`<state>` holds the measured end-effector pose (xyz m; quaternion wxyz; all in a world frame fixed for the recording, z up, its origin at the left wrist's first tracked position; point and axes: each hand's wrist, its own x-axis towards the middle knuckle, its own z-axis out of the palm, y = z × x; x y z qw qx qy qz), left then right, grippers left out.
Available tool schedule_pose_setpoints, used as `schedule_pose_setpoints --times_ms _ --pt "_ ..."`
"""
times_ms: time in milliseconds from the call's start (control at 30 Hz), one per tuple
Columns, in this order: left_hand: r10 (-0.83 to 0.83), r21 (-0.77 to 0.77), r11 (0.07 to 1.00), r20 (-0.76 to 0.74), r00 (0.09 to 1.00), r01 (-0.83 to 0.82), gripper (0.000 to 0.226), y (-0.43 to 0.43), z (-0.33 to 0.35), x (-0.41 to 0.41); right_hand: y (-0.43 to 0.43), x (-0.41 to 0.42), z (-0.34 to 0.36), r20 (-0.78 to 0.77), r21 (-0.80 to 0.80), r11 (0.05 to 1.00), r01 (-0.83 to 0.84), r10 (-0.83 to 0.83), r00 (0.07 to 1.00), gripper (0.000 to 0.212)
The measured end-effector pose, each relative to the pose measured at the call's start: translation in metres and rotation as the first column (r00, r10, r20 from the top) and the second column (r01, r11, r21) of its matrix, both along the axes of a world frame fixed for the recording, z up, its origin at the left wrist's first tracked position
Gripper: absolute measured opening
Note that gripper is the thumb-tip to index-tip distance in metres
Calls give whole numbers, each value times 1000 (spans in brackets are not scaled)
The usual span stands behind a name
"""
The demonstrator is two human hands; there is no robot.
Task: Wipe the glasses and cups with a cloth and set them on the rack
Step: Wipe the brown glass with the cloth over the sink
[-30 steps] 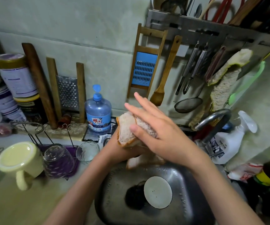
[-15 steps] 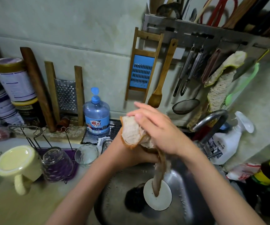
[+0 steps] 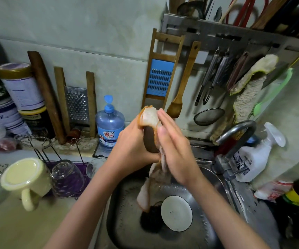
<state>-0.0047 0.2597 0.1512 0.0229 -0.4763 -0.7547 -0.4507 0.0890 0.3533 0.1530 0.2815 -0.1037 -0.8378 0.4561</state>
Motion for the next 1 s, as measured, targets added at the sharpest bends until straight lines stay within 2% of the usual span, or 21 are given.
schedule_pose_setpoints --times_ms 67,200,267,333,400,467,567,600,667,733,800,867,933,967,1000 --pt "-25 -11 1000 -55 998 24 64 1 -1 -2 -6 4 -8 -49 228 973 25 -14 999 64" --pt "-123 33 991 -120 985 128 46 1 -3 -1 -7 5 -4 -107 414 908 59 -16 994 54" --pt "-154 2 988 -176 972 156 45 3 -4 3 -3 2 6 -48 489 872 21 3 999 50" --pt "-119 -57 993 -269 956 108 52 5 -6 8 3 -3 16 72 466 881 -77 49 996 48" --pt "-80 -74 995 -322 943 59 50 6 -7 9 10 -11 23 146 314 934 -169 128 981 42" --pt "-61 -101 994 -284 957 33 50 7 -9 8 17 -18 24 148 111 975 -191 174 974 40" --pt "-38 -99 995 -194 980 19 71 4 -15 6 22 -21 21 98 -192 973 -131 151 984 35" --pt "-38 -93 995 -177 983 22 77 3 -18 7 22 -20 20 97 -241 965 -101 128 987 34" --pt "-39 -70 997 -140 989 29 83 1 -21 8 24 -19 17 117 -241 969 -59 89 989 36" --pt "-50 -14 999 -58 997 49 86 0 -21 10 25 -18 15 138 -243 970 -15 50 989 36" --pt "-54 58 997 30 998 52 85 0 -23 13 26 -17 12 131 -318 946 68 -27 991 31" --pt "-21 118 993 79 997 11 78 1 -24 18 26 -17 7 76 -540 831 131 -107 991 26" --pt "5 181 983 165 986 -36 73 4 -23 24 24 -16 -2 2 -806 586 86 -142 990 25" --pt "-2 237 970 254 967 -60 70 6 -23 26 21 -17 -7 -31 -882 469 49 -161 986 27" --pt "-18 301 949 359 933 -98 66 8 -22 27 16 -18 -11 -55 -914 404 26 -187 981 33"
